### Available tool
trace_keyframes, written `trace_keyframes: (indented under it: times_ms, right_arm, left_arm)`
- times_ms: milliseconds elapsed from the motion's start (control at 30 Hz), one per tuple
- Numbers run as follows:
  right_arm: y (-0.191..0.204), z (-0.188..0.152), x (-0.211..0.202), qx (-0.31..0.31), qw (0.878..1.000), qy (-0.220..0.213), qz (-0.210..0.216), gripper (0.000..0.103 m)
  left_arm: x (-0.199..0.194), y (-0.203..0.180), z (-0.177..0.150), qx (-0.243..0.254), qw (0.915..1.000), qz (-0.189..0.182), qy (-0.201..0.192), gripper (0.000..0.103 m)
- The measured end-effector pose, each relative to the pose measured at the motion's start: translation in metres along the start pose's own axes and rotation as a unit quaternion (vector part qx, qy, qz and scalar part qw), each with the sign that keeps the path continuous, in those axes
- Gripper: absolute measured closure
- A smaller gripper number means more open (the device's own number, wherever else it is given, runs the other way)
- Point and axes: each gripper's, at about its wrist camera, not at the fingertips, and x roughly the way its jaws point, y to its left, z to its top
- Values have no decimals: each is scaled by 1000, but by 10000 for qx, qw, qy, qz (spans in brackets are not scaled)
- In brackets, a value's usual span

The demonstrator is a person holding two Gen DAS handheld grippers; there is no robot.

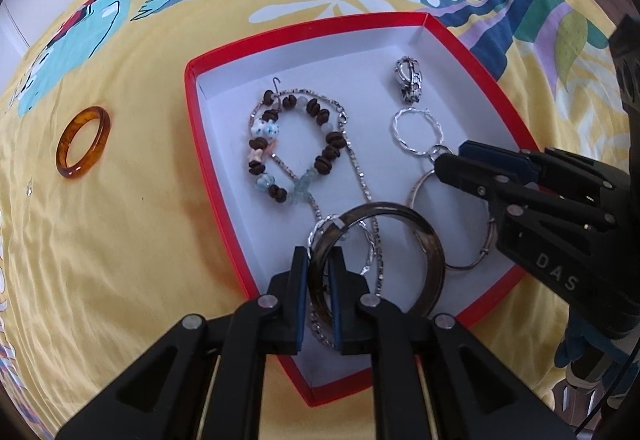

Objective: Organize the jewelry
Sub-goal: 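Open the left gripper to drop the bangle while the right releases the ring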

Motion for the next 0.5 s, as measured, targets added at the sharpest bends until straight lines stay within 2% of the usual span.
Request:
trace_keyframes:
  times_ms: [200,400,500]
  right_arm:
    - [1,-3,-28,87,9998,-199,-47,76]
    - [8,-7,-69,170,9987,-471,-45,74]
    - [17,-11,-92,178,9978,-634,-48,66]
  left_arm:
    - [-17,1,-4,-60,9999,-96,-84,92]
    - [-54,1,-13,-45,9992,-152,-362,92]
    - [-76,6,-22,-99,9985,-130,-520,92]
